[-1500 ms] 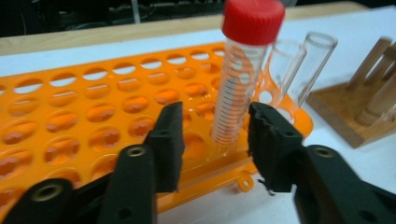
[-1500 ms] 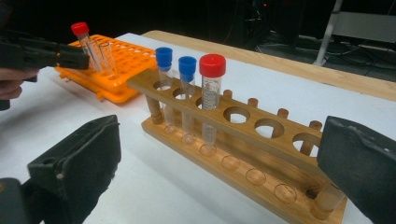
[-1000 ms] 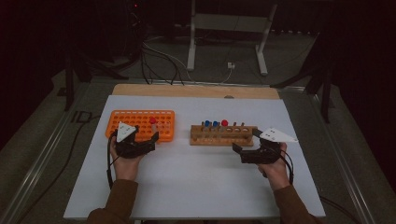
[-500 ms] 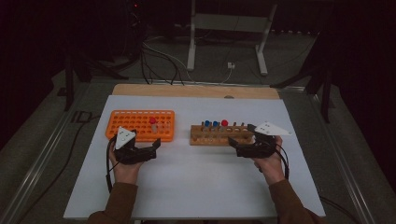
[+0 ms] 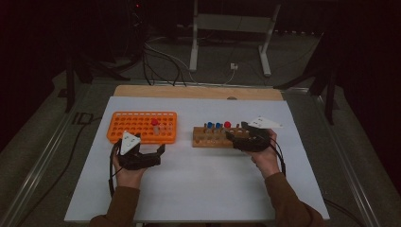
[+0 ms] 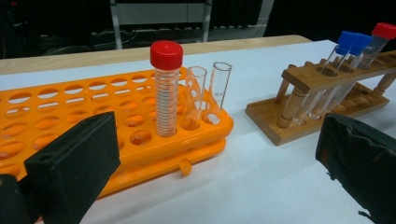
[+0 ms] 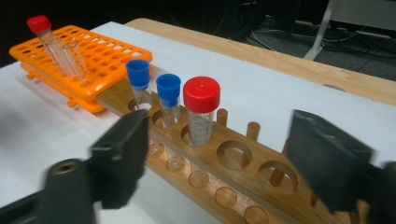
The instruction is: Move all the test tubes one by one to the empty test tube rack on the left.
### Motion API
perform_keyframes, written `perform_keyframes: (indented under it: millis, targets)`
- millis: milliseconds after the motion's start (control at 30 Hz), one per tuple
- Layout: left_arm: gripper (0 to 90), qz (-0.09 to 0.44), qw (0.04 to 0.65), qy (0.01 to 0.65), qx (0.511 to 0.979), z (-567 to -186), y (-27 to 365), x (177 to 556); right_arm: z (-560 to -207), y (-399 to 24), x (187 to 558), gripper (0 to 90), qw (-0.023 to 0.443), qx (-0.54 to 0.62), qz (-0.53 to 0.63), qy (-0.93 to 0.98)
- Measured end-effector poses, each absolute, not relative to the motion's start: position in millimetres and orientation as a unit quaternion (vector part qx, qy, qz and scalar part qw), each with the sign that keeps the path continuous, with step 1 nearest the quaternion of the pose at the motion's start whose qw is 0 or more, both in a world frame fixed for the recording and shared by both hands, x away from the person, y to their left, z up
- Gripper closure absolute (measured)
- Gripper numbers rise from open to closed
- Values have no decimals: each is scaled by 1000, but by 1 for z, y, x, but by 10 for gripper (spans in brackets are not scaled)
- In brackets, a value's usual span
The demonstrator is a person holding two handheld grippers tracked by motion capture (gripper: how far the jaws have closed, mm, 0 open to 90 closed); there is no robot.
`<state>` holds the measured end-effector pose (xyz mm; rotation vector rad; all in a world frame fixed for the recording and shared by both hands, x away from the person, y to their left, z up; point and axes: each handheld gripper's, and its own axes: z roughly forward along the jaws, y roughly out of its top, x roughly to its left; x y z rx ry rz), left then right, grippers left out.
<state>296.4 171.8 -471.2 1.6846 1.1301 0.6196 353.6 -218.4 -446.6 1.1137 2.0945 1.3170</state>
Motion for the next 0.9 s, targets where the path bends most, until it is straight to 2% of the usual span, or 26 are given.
perform_keyframes:
  millis: [133, 333, 633, 900]
  targets:
    - [5, 254, 489, 467, 692, -472, 172, 297, -450, -213, 357, 405, 221, 392, 470, 760]
    - [6, 253, 489, 469, 690, -473, 172, 298, -457, -208, 363, 547, 224, 392, 466, 761]
    - [6, 254, 487, 469, 691, -473, 171, 298, -463, -201, 368, 686, 219, 387, 464, 767]
    - [6, 255, 487, 469, 691, -473, 171, 298, -466, -195, 371, 724, 215, 385, 466, 767]
